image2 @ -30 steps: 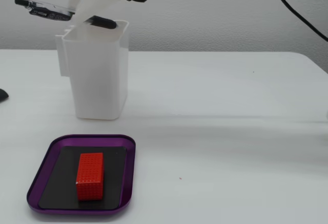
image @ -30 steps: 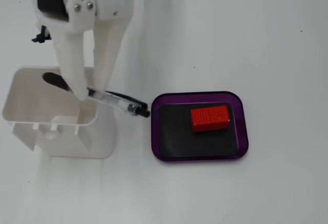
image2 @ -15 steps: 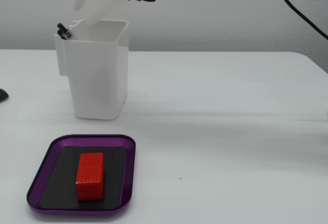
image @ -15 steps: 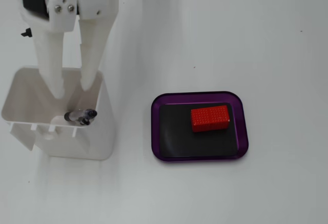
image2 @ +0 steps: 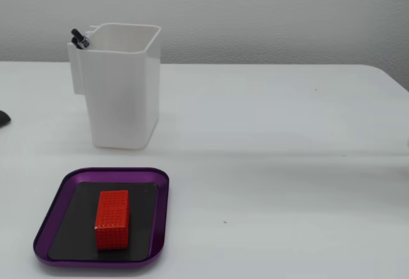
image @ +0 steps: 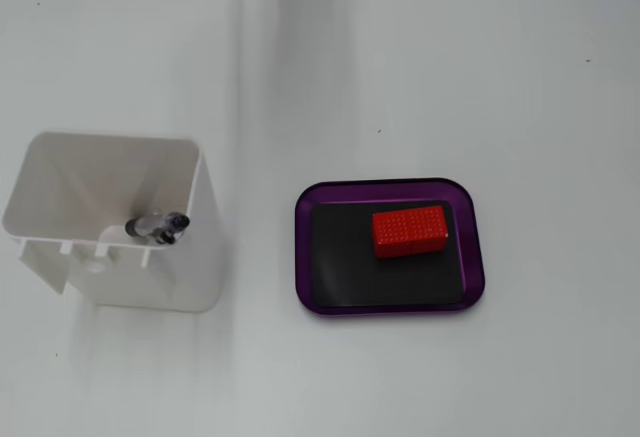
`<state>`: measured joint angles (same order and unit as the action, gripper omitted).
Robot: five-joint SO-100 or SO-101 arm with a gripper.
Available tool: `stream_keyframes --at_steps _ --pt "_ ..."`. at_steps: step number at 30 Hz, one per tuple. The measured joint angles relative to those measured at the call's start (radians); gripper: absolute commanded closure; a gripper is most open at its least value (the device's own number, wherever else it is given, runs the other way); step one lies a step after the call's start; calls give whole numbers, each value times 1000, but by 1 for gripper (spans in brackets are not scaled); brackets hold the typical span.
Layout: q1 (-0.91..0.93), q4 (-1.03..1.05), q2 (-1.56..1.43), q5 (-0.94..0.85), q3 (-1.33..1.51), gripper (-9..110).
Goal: Pick up the pen and put it in the pen holder.
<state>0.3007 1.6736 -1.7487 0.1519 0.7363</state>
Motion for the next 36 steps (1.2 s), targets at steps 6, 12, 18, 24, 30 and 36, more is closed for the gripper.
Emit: stream_keyframes --at_steps 6,12,18,24,30,36 --pt "6 9 -394 -138 443 92" --pt "5 -127 -833 -170 1085 92" --pt "2 -373 -1299 -175 1758 92" --pt "11 -454 -1605 -170 2246 92" --pt "12 -463 -1591 -167 2329 97" --pt "12 -463 -1591 -167 2332 102"
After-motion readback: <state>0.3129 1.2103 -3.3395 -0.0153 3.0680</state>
